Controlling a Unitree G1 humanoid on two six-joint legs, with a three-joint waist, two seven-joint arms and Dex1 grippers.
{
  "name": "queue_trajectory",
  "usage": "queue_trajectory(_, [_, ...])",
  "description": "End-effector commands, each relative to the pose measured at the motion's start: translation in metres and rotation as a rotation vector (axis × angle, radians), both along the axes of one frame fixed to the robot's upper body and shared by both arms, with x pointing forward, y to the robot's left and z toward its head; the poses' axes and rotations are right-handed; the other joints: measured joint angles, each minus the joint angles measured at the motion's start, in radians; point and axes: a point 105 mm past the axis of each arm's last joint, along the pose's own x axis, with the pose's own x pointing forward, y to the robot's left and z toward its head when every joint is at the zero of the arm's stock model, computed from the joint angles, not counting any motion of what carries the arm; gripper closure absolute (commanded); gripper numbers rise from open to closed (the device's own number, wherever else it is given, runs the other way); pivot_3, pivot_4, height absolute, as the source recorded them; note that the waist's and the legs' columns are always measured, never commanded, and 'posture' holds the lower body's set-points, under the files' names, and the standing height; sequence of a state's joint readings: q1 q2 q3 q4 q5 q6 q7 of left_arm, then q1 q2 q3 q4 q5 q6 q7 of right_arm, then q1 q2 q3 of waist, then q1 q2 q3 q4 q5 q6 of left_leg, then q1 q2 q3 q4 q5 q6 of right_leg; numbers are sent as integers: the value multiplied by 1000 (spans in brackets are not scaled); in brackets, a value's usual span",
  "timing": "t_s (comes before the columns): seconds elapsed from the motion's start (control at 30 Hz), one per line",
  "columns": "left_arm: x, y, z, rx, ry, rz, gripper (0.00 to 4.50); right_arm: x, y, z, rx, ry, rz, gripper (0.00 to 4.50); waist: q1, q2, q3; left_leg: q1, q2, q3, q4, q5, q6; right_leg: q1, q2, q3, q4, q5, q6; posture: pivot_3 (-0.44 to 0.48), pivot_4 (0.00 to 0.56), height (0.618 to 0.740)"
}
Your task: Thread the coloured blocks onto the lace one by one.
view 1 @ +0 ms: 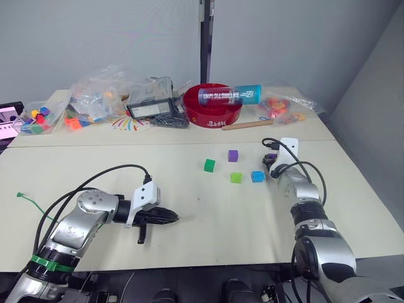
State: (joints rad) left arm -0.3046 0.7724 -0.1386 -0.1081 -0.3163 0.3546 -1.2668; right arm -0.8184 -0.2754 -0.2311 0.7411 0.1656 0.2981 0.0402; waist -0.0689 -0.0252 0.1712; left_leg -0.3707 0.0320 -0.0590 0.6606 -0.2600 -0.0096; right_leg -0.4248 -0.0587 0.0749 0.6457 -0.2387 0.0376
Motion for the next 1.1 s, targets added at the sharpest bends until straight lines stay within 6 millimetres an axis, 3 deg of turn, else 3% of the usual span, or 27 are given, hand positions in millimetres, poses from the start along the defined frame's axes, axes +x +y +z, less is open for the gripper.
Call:
queue_trajectory(0.03, [2, -1, 12, -12, -39, -13, 4500, -8, -8, 54, 45, -180, 8, 3292, 0, 1, 1, 0, 0, 0, 0, 0, 0, 0, 0, 0, 0, 0, 0, 0, 150, 731])
queue_trajectory(0.1, [2, -1, 12, -12, -40, -13, 4500, -17, -4, 66, 49, -213, 36, 3292, 0, 1, 1, -1, 0, 0, 0, 0, 0, -1, 0, 0, 0, 0, 0, 0, 150, 731])
queue_trajectory(0.23, [1, 1, 14, -13, -39, -14, 4500, -67, 15, 100, 27, -304, 184, 3292, 3, 2, 1, -1, 0, -3, 0, 0, 1, -1, 0, -2, 2, 0, 0, 0, 150, 731])
queue_trajectory(0.3, [1, 1, 14, -12, -35, -20, 4500, -96, 38, 108, 3, -313, 323, 3292, 2, 2, 1, -1, 0, -2, 0, -1, 1, -1, 0, -2, 1, 0, 0, 0, 150, 731])
queue_trajectory(0.43, [1, 2, 17, -12, -31, -32, 4500, -157, 97, 100, -7, -230, 667, 3292, 1, 2, 1, -2, 0, -2, 0, -1, 1, -1, 1, -2, -1, 0, 0, 0, 150, 731])
queue_trajectory(0.5, [2, 2, 17, -10, -31, -36, 4500, -172, 110, 87, 2, -163, 745, 3292, 0, 2, 1, -1, 1, -2, 0, -1, 1, 0, 2, -2, -1, -1, 0, 0, 150, 731])
queue_trajectory(0.7, [1, -1, 18, -9, -33, -47, 4500, -196, 132, 37, 11, 47, 847, 3292, 10, 2, 1, -1, 1, -2, 0, 0, 1, 1, 1, -2, -3, -1, 0, 0, 150, 731])
queue_trajectory(0.87, [-1, -2, 19, -10, -35, -52, 4500, -189, 138, -12, -30, 119, 854, 3292, 12, 1, 1, -2, 1, -1, 0, -1, 1, 0, 1, -2, -4, -1, 0, 0, 150, 731])
queue_trajectory(1.1, [-1, -2, 19, -7, -33, -52, 4500, -177, 127, -52, -65, 174, 823, 3292, 12, 0, 1, -1, 1, -1, 0, -1, 1, 1, 1, -1, -4, -1, 0, 0, 150, 731])
